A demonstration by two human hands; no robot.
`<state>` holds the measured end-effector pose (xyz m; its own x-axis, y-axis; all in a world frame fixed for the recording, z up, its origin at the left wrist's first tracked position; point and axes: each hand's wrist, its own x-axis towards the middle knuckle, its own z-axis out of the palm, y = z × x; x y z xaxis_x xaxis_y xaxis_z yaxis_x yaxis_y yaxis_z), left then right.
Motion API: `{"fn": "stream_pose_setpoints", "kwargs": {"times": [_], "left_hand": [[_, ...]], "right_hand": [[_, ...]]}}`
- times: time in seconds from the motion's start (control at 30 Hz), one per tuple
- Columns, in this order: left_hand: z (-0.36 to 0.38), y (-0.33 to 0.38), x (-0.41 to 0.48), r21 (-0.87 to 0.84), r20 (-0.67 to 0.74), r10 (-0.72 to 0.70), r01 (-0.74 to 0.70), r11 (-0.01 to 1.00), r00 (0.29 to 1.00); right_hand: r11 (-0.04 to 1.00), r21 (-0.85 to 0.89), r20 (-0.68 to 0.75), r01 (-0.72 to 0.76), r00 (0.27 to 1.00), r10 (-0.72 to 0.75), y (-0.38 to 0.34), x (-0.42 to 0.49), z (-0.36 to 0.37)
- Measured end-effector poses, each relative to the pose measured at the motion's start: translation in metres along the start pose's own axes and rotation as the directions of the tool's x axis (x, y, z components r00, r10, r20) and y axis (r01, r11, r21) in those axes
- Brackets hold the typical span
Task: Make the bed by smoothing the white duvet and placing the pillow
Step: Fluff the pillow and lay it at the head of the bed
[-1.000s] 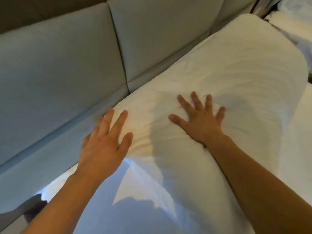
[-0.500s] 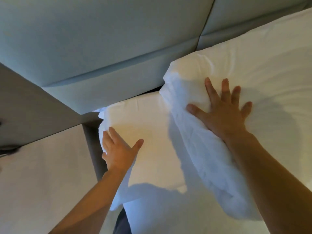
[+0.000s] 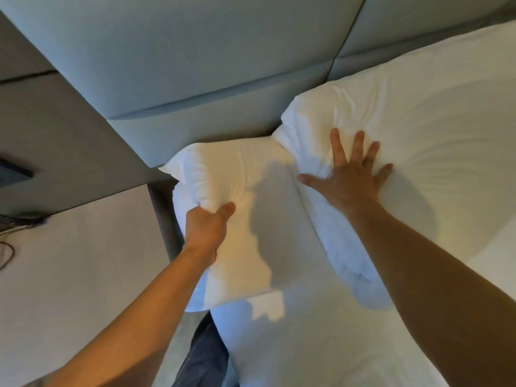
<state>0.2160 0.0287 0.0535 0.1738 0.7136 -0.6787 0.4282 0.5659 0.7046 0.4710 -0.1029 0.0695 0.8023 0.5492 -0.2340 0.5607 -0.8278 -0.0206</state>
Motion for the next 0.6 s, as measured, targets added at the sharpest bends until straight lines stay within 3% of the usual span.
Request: {"fn": "stream_pose_setpoints", "kwargs": {"times": [0.17,0.27,0.43,0.6], "left_hand": [[-0.027,0.035,-0.072,-0.06,0.05,0.203,-0.2,0.978,0.978],[-0.057,0.05,-0.1,-0.007,0.054,0.26,-0.26,0.965,0.964],[-0.125,0.05,-0.112,0.073,-0.078,0.216,-0.211,0.975,0.973],[-0.16,0.032,-0.132,0.127,-0.112,0.179,-0.165,0.978,0.977]], "right_hand": [[1.0,0.013,0.007,-0.02,1.0,0.02,0.006,-0.001,-0.024],[1.0,0.01,0.015,-0.01,1.0,0.01,0.003,0.0,-0.033],[1.0,-0.006,-0.001,0.007,1.0,-0.007,-0.009,0.0,-0.021],[0.999,-0.041,0.008,0.018,1.0,-0.017,-0.012,0.006,-0.015]]}}
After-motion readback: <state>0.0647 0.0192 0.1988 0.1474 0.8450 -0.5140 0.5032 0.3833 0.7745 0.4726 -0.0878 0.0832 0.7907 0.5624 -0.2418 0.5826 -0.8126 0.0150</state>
